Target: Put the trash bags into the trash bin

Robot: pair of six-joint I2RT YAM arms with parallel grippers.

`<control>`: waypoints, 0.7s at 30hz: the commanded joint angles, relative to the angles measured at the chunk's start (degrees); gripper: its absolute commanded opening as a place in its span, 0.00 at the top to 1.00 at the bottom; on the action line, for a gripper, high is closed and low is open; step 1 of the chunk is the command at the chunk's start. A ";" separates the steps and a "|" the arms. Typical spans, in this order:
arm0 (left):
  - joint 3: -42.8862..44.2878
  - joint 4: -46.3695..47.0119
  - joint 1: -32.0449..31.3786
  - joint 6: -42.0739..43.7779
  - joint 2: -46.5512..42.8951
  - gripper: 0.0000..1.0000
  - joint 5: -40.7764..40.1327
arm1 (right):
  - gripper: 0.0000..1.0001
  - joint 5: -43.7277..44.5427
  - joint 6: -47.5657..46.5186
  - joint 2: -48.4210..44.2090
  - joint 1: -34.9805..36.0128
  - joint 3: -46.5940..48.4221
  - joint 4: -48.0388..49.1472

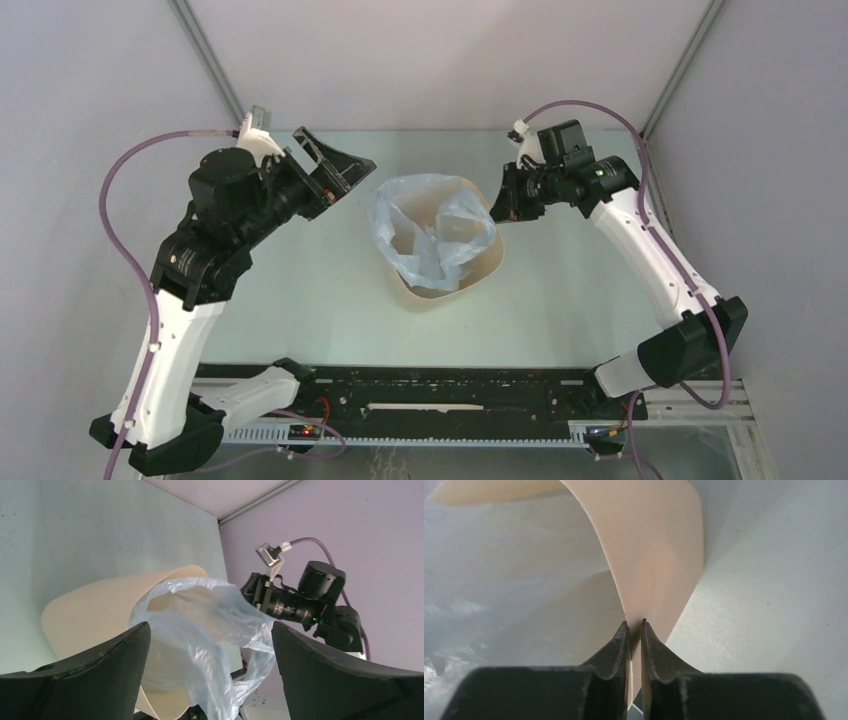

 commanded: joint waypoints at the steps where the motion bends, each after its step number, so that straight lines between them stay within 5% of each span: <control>1: 3.67 -1.99 0.06 -4.13 0.09 0.05 0.06 | 0.87 -1.24 -0.57 3.21 0.78 4.86 -3.71; 3: 3.32 -2.48 -0.04 -4.84 -1.41 0.04 -0.60 | 1.00 1.28 2.05 5.03 1.45 8.84 -6.32; 10: 4.67 -6.73 -0.02 -6.47 -3.17 0.04 -1.60 | 1.00 12.97 8.51 12.20 6.19 25.80 -21.14; 17: 2.82 -12.96 -0.04 -7.75 -6.47 0.05 -10.45 | 1.00 12.41 9.51 9.49 6.49 17.53 -14.04; 21: 2.31 -14.81 0.00 -8.06 -4.45 0.09 -8.39 | 1.00 11.61 7.11 10.57 3.90 18.49 -14.04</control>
